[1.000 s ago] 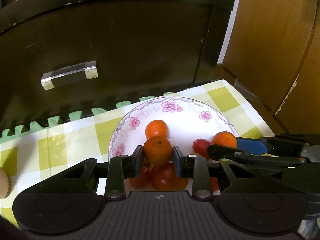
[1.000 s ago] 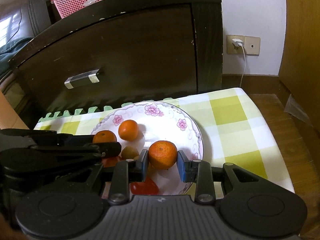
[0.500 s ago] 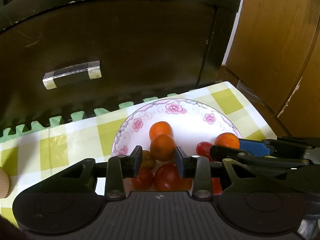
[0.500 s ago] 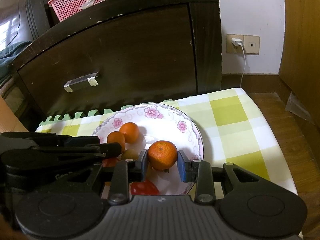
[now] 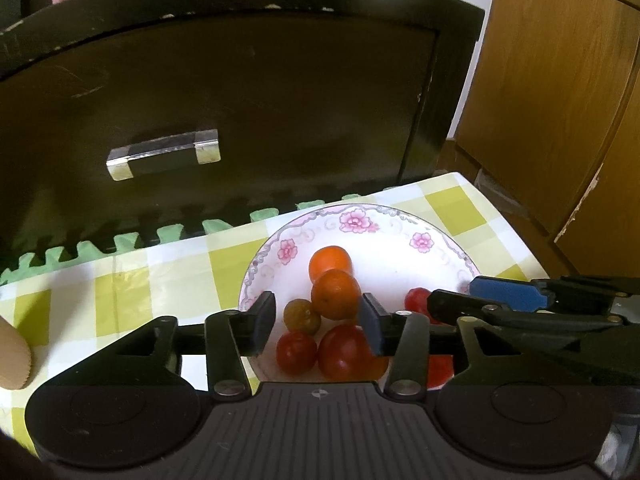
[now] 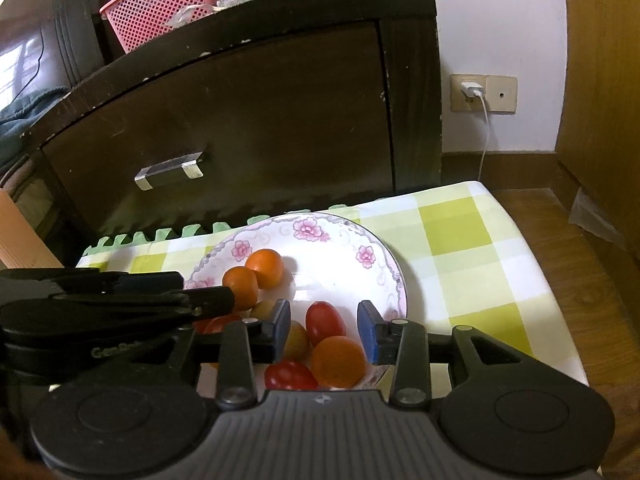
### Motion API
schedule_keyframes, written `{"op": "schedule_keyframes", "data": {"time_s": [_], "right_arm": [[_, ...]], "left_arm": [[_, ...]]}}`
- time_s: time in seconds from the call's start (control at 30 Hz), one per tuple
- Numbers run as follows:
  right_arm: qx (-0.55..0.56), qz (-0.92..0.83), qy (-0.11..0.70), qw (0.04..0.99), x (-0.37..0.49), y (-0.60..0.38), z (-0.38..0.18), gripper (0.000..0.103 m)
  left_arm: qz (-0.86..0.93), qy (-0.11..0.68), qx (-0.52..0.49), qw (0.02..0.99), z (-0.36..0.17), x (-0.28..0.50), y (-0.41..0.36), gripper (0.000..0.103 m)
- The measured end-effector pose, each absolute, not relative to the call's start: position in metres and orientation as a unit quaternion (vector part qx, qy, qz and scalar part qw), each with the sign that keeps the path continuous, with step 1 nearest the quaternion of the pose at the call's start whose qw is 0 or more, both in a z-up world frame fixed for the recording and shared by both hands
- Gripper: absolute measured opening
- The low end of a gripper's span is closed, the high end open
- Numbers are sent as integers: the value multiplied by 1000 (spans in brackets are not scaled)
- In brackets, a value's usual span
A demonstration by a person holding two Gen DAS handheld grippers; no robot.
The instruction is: Organize fruits
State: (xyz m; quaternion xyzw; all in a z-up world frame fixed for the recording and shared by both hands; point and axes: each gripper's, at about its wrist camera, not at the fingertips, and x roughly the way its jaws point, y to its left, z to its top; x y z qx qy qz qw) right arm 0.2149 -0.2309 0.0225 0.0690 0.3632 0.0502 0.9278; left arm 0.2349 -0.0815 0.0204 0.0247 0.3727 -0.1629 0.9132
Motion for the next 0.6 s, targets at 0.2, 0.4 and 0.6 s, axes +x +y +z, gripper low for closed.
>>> {"op": "schedule_keyframes", "data": {"time_s": [0.2,0.4,0.6], "right_arm": [[71,40,363,928,203,-230,29,37],[67,29,366,928,186,-229,35,39],[66,27,366,928,163,-225,41,40]], "left_arm": [[-161,362,29,918,26,221,-77,66],[-152,365,29,918,27,204,-69,74],[-136,363,30,922,30,183,-61,84]]}}
